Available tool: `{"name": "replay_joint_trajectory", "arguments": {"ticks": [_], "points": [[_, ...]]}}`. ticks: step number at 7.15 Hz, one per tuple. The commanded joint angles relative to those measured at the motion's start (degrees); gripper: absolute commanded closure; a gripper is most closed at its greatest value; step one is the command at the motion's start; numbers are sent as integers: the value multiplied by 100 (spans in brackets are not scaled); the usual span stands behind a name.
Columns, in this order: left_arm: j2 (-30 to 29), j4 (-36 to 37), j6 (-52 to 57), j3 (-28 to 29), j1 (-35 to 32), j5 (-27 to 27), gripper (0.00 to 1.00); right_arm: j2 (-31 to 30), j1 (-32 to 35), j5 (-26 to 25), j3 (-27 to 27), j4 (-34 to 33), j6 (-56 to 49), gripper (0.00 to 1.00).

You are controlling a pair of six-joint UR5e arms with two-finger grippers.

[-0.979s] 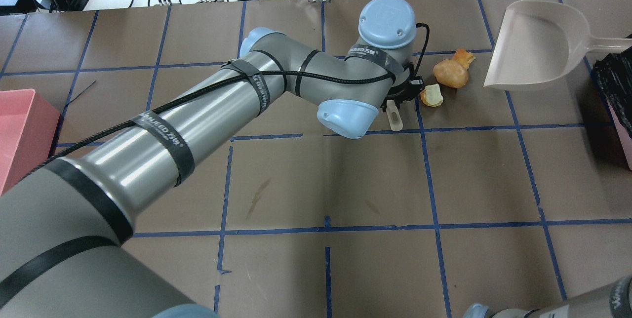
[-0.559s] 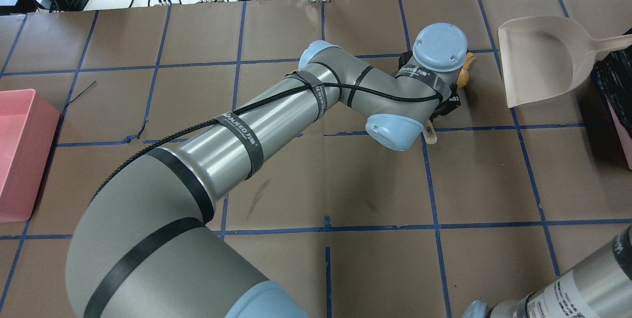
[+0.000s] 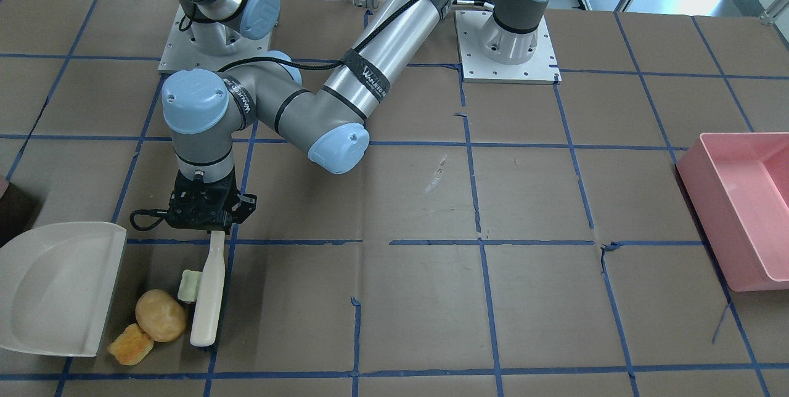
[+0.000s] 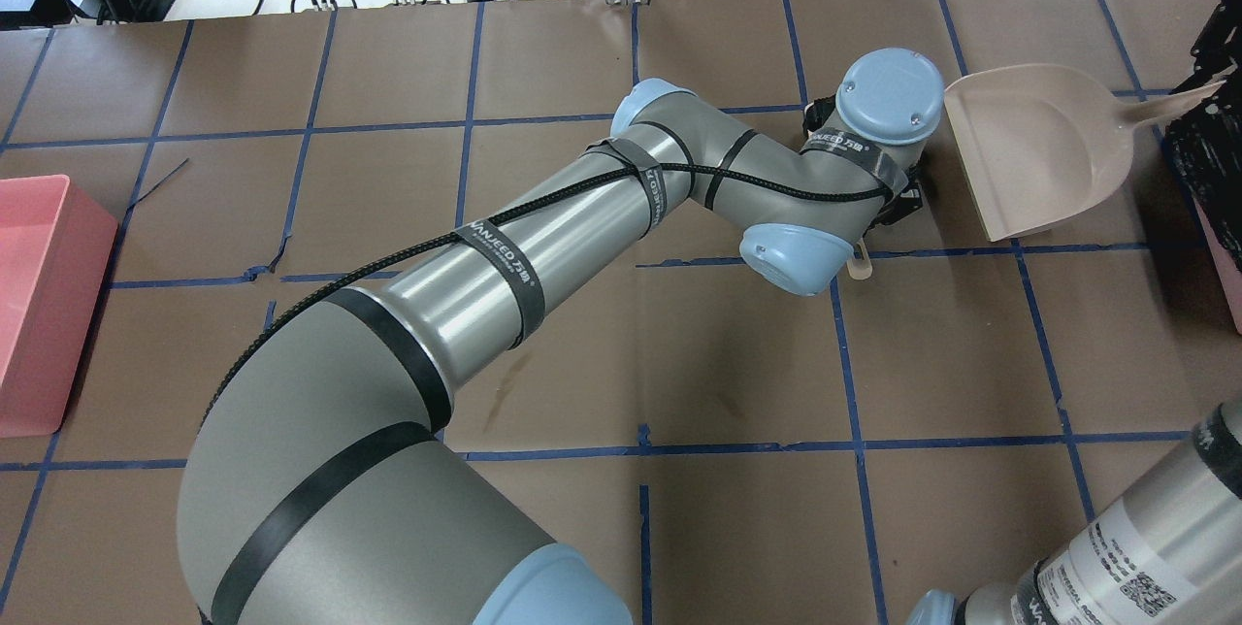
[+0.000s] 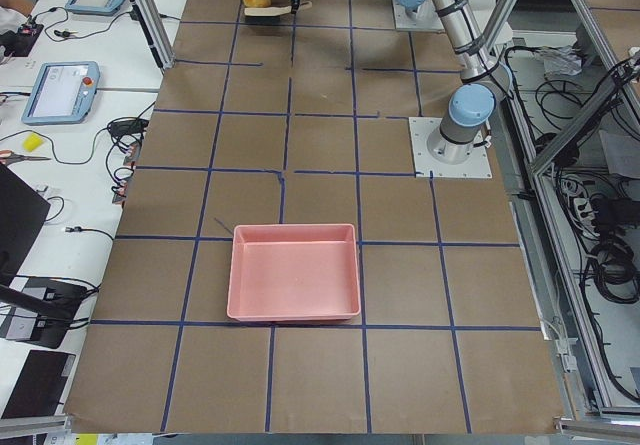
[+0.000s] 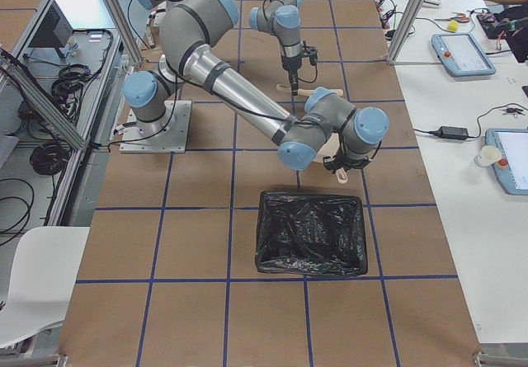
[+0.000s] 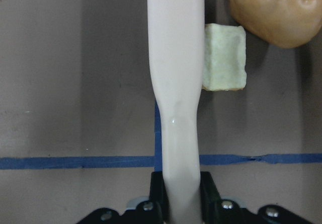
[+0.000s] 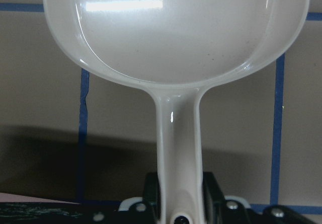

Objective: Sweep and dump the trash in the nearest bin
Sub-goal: 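Sweep the potato and sponge piece into the dustpan with the left gripper's brush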

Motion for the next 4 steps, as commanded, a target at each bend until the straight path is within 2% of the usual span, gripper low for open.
{"name": "replay_joint_trajectory", "arguments": {"ticks": [1, 4], "points": [[-3, 0, 72, 33, 1, -8, 100, 285, -5, 29, -205, -33, 178, 100], [-256, 0, 142, 357, 1, -52, 100, 488, 47, 11, -278, -24, 196, 100]]}}
